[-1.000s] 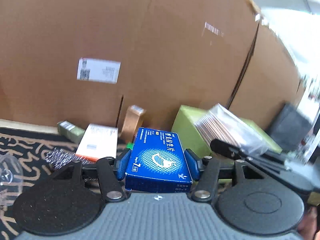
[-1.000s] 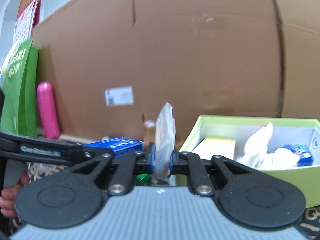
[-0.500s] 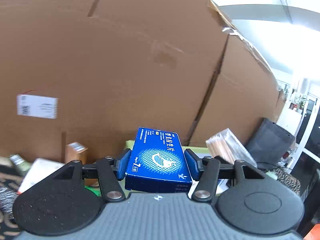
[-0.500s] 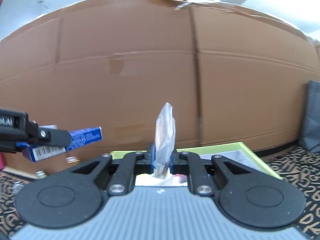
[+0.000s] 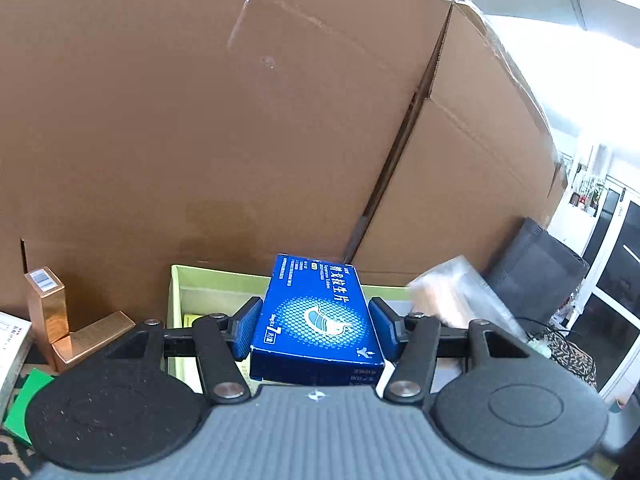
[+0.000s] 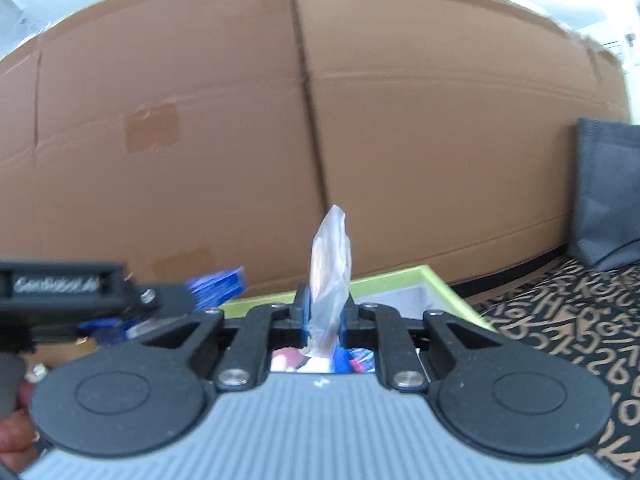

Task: Organize objects
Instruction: 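Carry the bag and blue box into the light-green box while opening both tools, then move both tools back toward the pile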

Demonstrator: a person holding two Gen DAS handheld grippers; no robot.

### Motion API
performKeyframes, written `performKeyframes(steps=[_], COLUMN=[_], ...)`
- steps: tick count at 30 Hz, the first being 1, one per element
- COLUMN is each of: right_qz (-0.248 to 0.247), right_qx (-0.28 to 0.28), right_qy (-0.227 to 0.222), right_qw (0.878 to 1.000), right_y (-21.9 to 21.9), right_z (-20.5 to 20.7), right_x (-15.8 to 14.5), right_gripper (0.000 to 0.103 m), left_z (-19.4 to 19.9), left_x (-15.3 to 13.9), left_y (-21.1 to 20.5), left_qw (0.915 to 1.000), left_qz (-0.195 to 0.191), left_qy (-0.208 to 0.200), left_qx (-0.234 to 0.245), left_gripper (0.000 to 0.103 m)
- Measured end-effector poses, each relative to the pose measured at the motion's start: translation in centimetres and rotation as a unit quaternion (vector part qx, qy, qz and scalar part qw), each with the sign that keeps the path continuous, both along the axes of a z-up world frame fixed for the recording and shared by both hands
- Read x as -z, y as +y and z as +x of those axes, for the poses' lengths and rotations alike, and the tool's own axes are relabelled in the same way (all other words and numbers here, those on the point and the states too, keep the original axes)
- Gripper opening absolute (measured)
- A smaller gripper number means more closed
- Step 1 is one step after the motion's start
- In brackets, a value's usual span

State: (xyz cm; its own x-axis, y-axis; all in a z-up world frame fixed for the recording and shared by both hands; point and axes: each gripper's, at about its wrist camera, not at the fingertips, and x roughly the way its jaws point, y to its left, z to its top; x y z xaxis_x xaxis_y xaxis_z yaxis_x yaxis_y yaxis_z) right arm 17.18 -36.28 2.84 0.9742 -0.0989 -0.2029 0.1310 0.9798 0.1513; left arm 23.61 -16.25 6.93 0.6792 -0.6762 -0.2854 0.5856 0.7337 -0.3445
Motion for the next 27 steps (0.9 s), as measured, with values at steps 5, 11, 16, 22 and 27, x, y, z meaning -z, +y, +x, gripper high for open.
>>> performKeyframes(steps=[5, 11, 16, 22, 27], right_qz=[-0.028, -0.015, -0.015, -0.024, -0.032], right_qx=[0.069, 0.124, 0.104, 0.089, 0.078], right_qy=[0.018, -0.036, -0.016, -0.018, -0.021], right_qw=[0.997, 0.991, 0.994, 0.996, 0.996], right_y=[0.4, -0.1, 0.4, 1.4, 2.2], right_z=[0.4, -1.6, -1.1, -1.7, -1.9], right_x=[0.9, 0.7, 1.0, 0.8, 0.7], right_gripper=[0.072, 0.092, 0.100, 0.103, 0.103], left_z=[0.0, -0.4, -0.5, -1.0, -1.3], left_x=[0.5, 0.5, 0.3, 0.0, -0.2], left_y=[1.4, 2.0, 2.2, 2.1, 2.3], left_qw=[0.9989, 0.9986, 0.9985, 0.9983, 0.9961], left_qz=[-0.035, -0.023, -0.009, 0.017, 0.047], left_qy=[0.024, 0.031, 0.033, 0.018, 0.014], left_qx=[-0.019, -0.035, -0.043, -0.052, -0.074], left_gripper=[0.094, 0.099, 0.099, 0.099, 0.099])
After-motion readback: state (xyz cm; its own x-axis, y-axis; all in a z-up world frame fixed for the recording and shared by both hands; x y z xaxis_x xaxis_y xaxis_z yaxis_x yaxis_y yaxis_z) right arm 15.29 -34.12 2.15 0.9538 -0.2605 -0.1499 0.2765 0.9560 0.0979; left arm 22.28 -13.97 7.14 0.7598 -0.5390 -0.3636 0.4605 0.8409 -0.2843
